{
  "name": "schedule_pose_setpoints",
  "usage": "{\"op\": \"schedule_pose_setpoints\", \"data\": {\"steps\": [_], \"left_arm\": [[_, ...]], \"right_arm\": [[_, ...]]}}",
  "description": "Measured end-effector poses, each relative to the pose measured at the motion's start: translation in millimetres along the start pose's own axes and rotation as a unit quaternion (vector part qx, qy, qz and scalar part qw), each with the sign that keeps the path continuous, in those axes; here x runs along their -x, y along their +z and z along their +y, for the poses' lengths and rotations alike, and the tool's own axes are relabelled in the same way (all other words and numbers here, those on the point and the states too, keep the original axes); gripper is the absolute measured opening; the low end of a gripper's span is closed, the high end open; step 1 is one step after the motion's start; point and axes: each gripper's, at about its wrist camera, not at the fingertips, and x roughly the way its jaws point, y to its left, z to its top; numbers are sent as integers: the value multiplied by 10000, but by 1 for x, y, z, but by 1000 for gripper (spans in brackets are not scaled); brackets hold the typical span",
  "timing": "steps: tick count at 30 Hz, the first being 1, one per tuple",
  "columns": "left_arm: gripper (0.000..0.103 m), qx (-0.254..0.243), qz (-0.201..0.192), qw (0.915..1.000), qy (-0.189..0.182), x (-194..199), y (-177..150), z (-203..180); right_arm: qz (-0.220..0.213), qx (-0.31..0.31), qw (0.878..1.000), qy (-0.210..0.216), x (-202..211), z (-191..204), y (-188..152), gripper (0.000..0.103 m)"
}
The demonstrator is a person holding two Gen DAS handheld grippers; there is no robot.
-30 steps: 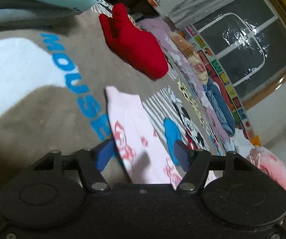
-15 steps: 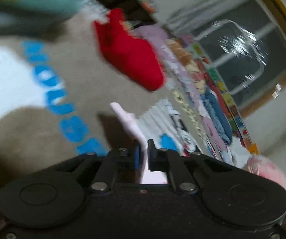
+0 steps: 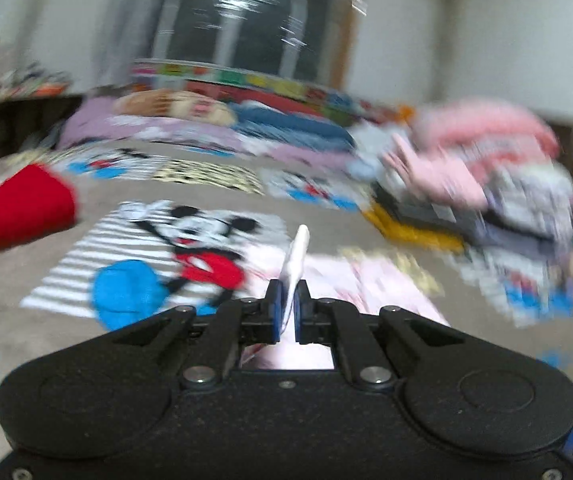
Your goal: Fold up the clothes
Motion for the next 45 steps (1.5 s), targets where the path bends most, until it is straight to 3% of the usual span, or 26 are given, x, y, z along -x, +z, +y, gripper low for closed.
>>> {"op": "schedule_pose_setpoints", "data": {"steps": [5, 9, 11, 12, 13, 17, 21, 26, 30, 36, 45], "left_arm": [[3, -858, 350, 9955, -202, -22, -20, -44], [5, -1119, 624, 9905, -506, -34, -34, -62], [27, -1140, 844, 9870, -754, -35, -38, -67], [52, -1117, 893, 9852, -940, -33, -39, -67], [55, -1063, 890, 9838, -1135, -28, -37, -66], [55, -835, 725, 9857, -1272, -4, -27, -48], [55, -324, 497, 9935, -974, 20, -16, -10], [55, 444, 345, 9970, -525, 42, -9, 42], [55, 831, 216, 9956, -382, 55, -7, 65], [55, 963, 89, 9946, -377, 62, -3, 74], [55, 1003, 18, 9939, -464, 64, 0, 84]], "right_arm": [[-171, -489, 9986, 130, 5, -14, 3, 73], [-269, -880, 9955, 213, 5, -27, 4, 73], [-249, -1078, 9935, 253, 4, -34, 4, 76], [-211, -1210, 9920, 274, 2, -37, 4, 79], [-188, -1327, 9905, 299, 0, -40, 3, 80], [-216, -1502, 9877, 386, -4, -39, 3, 80], [-170, -1729, 9842, 333, -14, -37, 4, 80], [96, -1546, 9874, -328, -44, -20, 6, 78], [64, -1791, 9825, -511, -69, -16, 7, 74], [-139, -2522, 9637, -869, -94, -27, 9, 71], [-245, -2482, 9607, -1222, -118, -25, 9, 68]]}}
